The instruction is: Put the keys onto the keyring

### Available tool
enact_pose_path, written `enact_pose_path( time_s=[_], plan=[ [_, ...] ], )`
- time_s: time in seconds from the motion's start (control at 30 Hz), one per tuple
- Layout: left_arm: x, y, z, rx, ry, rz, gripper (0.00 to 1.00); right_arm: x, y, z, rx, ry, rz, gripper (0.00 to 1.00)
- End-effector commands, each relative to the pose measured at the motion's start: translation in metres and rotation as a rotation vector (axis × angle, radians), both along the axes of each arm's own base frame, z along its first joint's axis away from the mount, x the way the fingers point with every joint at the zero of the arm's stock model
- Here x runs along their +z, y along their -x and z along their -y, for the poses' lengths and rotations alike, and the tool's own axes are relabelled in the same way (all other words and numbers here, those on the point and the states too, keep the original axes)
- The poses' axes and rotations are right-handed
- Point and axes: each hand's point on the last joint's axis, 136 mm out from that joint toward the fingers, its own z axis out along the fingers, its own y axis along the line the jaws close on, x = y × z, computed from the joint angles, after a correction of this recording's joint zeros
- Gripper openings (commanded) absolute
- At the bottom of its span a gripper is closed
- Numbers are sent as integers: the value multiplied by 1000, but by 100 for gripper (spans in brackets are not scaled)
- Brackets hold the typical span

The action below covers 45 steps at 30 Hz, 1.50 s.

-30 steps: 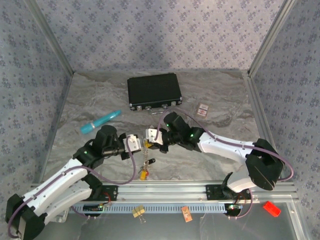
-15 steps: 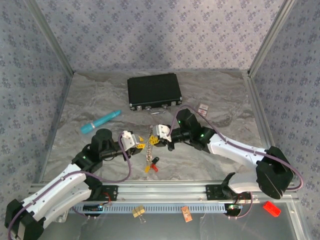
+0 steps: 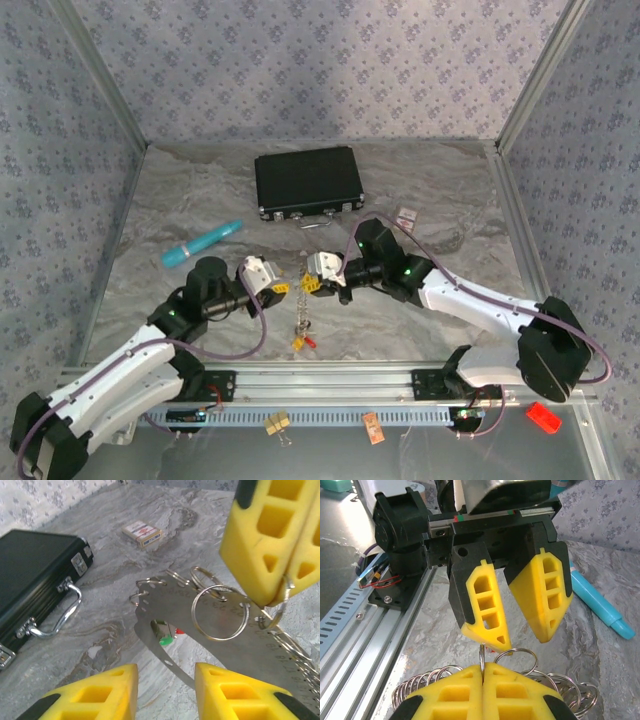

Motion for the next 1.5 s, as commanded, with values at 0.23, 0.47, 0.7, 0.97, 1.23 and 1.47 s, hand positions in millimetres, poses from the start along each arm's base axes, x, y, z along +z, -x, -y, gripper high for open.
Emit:
enact_pose_path(
  time_s=[0.23,0.47,0.7,0.97,1.23,1.47],
  plan=[
    [9,9,6,30,152,-203,40,3,-19,1,-94,9,19,0],
    [2,23,13,-24,190,-275,40,-3,-27,-3,-117,55,-15,0],
    [0,15,14,26,222,-313,45,-8,-24,-4,-110,67,-23,0],
    [14,0,0,191,418,-391,47,-19,-12,1,-44,104,6,0],
    [20,-14,-5,318,634,-650,56,-15,-8,0,-21,87,0,0],
    [14,-14,4,312,720,-879,55,-14,-9,1,-29,83,-2,0]
  ],
)
